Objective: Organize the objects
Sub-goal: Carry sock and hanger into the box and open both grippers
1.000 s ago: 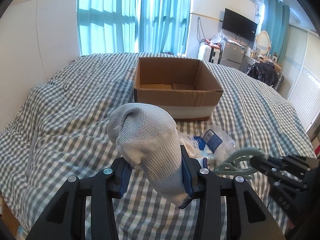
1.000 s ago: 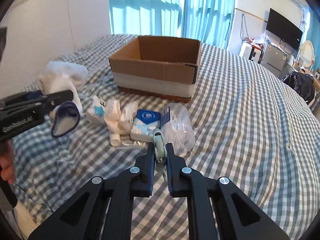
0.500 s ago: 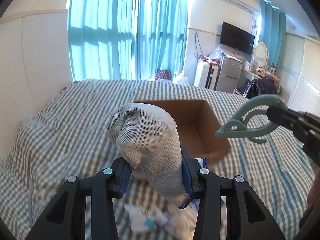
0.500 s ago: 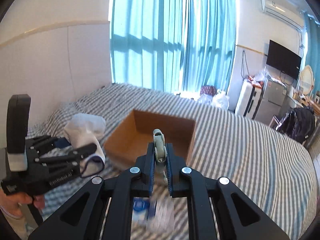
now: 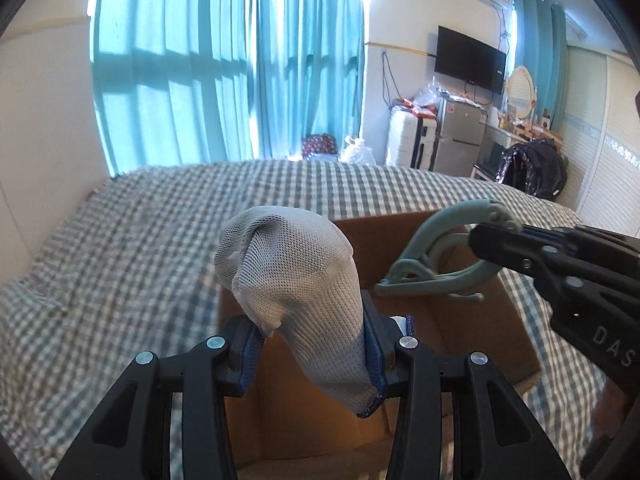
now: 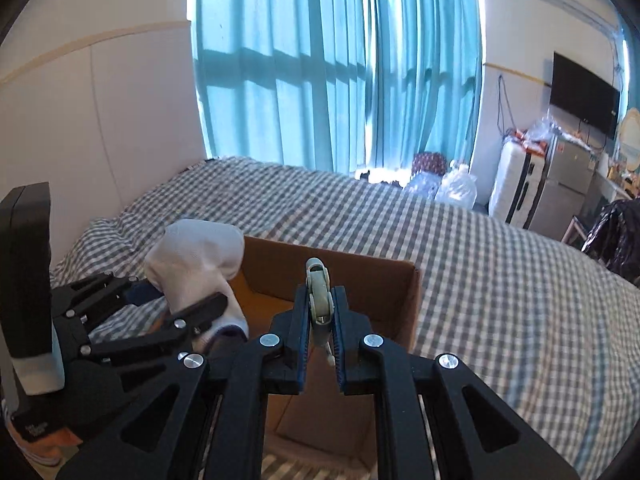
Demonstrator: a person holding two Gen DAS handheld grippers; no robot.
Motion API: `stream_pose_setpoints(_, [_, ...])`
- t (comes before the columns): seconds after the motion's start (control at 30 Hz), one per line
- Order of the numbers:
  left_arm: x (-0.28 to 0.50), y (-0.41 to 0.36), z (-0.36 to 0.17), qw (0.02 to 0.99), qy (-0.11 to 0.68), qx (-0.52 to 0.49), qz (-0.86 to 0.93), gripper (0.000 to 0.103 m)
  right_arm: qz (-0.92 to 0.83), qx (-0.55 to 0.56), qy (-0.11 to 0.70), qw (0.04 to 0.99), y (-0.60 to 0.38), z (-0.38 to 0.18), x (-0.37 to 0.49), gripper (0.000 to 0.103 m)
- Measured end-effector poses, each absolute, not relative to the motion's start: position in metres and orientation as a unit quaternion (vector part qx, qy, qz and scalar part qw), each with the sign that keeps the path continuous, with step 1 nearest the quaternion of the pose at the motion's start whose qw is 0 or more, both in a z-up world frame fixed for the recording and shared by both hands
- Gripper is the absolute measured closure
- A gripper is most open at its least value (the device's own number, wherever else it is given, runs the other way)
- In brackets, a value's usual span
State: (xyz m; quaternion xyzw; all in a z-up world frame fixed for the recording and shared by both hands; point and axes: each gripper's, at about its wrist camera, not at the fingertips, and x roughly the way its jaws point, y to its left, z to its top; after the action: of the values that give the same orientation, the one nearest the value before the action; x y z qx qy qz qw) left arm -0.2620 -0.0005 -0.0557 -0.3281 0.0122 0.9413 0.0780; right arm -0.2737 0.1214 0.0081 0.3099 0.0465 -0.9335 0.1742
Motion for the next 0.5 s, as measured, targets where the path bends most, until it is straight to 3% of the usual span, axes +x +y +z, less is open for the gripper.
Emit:
stream_pose_setpoints(0.2, [-0.267, 0.001, -0.078, 0.082, 0.027, -0.352, 0.932, 0.055, -0.926, 0.329, 0.045, 0.18, 0.118, -0.018, -0.281, 0.093])
stream_pose_setpoints(0.4, [-0.249, -0.002, -0.067, 0.064, 0.014, -0.344, 0.937, 0.039, -0.933, 0.314, 0.032, 0.175, 0.129, 0.001, -0.266, 0.091])
stream_pose_setpoints(0.47, [-0.239, -0.004, -0.056, 0.054, 0.014, -0.333, 0.941, 0.022, -0.936, 0.306, 0.027, 0.174, 0.132, 0.013, -0.256, 0.084])
stream_pose_setpoints(0.5, [-0.235, -0.005, -0.05, 0.049, 0.013, -0.329, 0.943, 0.019, -0.939, 0.298, 0.025, 0.171, 0.134, 0.024, -0.25, 0.073])
